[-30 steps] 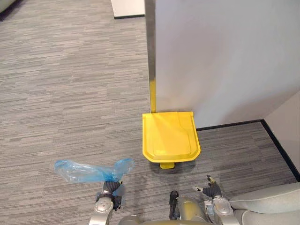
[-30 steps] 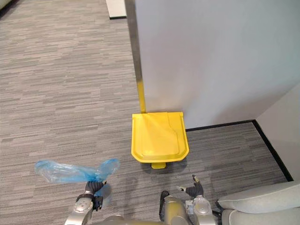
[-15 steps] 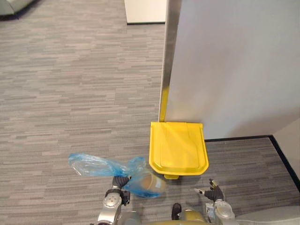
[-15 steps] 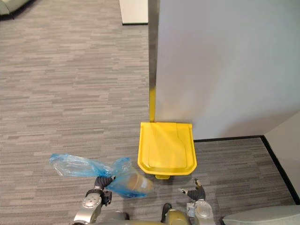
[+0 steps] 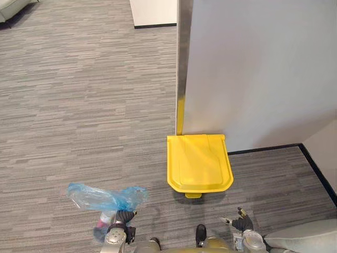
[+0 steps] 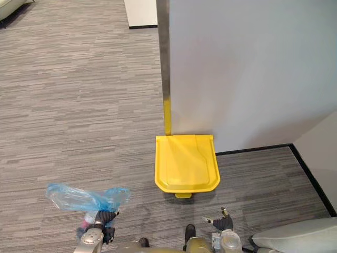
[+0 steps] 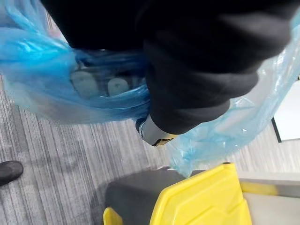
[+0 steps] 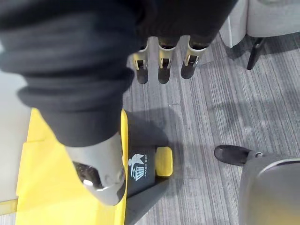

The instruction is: Gather rubbish on tea table into small bin, then transfer packed bag to large trash can.

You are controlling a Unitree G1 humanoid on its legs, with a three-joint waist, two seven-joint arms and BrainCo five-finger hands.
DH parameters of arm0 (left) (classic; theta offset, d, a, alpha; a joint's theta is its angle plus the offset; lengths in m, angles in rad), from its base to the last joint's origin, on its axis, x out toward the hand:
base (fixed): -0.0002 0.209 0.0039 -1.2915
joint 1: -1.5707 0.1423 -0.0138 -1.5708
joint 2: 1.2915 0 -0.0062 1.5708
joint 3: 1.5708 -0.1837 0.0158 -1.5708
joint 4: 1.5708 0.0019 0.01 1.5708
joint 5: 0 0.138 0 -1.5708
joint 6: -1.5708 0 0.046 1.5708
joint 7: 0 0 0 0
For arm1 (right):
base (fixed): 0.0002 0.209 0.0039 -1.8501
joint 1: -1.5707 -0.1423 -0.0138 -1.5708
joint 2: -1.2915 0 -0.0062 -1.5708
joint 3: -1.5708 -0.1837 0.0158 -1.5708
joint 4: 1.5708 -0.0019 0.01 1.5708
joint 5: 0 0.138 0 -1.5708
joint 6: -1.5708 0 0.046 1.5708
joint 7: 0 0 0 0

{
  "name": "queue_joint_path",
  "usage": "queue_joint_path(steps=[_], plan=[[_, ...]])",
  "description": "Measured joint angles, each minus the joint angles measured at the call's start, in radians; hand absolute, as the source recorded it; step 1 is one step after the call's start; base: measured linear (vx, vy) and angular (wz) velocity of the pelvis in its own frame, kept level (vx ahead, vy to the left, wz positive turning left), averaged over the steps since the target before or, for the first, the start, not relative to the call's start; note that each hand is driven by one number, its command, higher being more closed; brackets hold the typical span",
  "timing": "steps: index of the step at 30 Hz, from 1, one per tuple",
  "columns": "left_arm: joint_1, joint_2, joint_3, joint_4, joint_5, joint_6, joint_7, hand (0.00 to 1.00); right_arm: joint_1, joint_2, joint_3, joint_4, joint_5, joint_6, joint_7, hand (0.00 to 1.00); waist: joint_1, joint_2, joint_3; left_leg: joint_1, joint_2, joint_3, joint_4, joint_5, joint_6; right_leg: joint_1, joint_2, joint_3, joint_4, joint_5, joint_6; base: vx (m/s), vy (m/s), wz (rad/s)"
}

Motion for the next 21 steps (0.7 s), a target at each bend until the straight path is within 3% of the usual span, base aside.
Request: queue_joint_path(steps=[6, 12, 15, 17, 18, 19, 20, 21], plan=[[0.005, -0.005, 0.000, 0.004, 0.000, 0.000, -0.002, 1.00, 0.000, -0.008, 0.000, 0.011, 0.000, 0.000, 0.000, 0.00, 0.000, -0.020, -0.011, 0.002, -0.004, -0.001, 0.000, -0.001, 0.000, -0.001, 0.000, 0.007, -0.017, 0.009, 0.005, -0.01, 0.003, -0.02], [0.005, -0.004, 0.004, 0.002, -0.001, -0.002, -0.002, 1.00, -0.028, -0.012, 0.000, 0.011, 0.000, 0.001, 0.000, 0.00, 0.001, -0.022, -0.011, 0.002, -0.005, 0.001, 0.007, -0.014, 0.003, -0.014, -0.001, 0.016, 0.007, -0.007, 0.012, 0.01, 0.007, -0.04], [0.008, -0.004, 0.004, 0.001, -0.001, -0.002, -0.002, 1.00, -0.054, -0.011, 0.001, 0.009, 0.000, 0.001, -0.001, 0.00, 0.002, -0.033, -0.003, -0.001, -0.003, 0.012, 0.085, -0.072, 0.008, -0.075, -0.017, 0.035, 0.191, -0.100, 0.025, 0.02, 0.030, -0.10], [-0.006, -0.004, 0.005, -0.001, -0.001, 0.000, -0.002, 1.00, -0.066, -0.008, -0.002, -0.004, 0.000, 0.001, -0.002, 0.00, -0.003, -0.036, 0.022, 0.008, 0.004, 0.000, 0.111, -0.118, 0.036, -0.118, -0.037, 0.028, 0.339, -0.126, 0.079, -0.02, 0.039, -0.01], [-0.023, -0.006, 0.005, -0.005, -0.002, 0.002, 0.000, 1.00, -0.069, -0.001, -0.002, -0.027, 0.000, 0.001, -0.003, 0.00, -0.002, -0.018, 0.056, 0.016, 0.019, -0.008, 0.161, -0.145, 0.044, -0.217, -0.037, 0.018, 0.526, -0.147, 0.106, -0.04, 0.024, -0.03], [-0.031, -0.006, 0.004, -0.005, -0.002, 0.003, 0.001, 1.00, -0.063, 0.001, -0.001, -0.037, -0.001, 0.001, -0.003, 0.00, 0.000, -0.017, 0.066, 0.018, 0.027, -0.010, 0.187, -0.164, 0.044, -0.242, -0.033, 0.017, 0.539, -0.174, 0.097, 0.00, 0.000, 0.00], [-0.046, -0.001, 0.003, -0.006, -0.003, 0.005, 0.008, 1.00, -0.063, 0.006, 0.009, -0.048, 0.000, 0.003, -0.004, 0.00, 0.002, -0.030, 0.081, 0.023, 0.037, -0.009, 0.242, -0.204, 0.046, -0.284, -0.035, 0.006, 0.463, -0.173, 0.080, 0.08, -0.044, 0.05], [-0.053, 0.007, 0.004, -0.006, -0.003, 0.005, 0.014, 1.00, -0.065, 0.007, 0.014, -0.051, 0.000, 0.003, -0.004, 0.00, 0.000, -0.041, 0.088, 0.027, 0.036, -0.005, 0.257, -0.216, 0.044, -0.287, -0.039, -0.011, 0.401, -0.158, 0.086, 0.13, -0.099, 0.16]])
